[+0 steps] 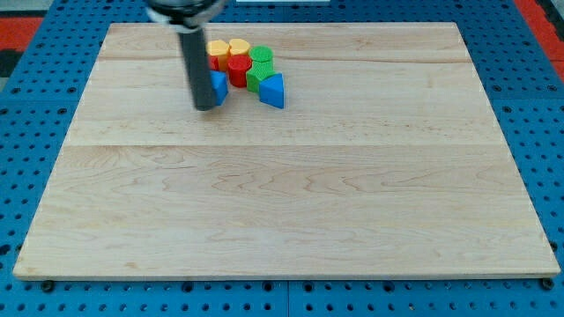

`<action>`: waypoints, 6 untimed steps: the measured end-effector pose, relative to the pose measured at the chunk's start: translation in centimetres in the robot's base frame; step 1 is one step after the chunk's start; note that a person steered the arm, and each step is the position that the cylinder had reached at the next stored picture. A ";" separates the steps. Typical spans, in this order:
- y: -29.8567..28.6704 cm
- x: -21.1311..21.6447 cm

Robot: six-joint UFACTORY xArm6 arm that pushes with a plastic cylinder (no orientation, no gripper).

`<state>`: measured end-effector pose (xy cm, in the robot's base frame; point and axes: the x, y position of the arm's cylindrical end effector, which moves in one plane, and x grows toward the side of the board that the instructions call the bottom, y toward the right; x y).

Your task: Push the blue cube towards the red blocks

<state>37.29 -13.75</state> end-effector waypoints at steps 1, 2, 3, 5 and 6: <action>-5.1 -0.4; -4.6 -0.6; -0.7 -0.6; 2.5 -1.0; 2.7 -1.1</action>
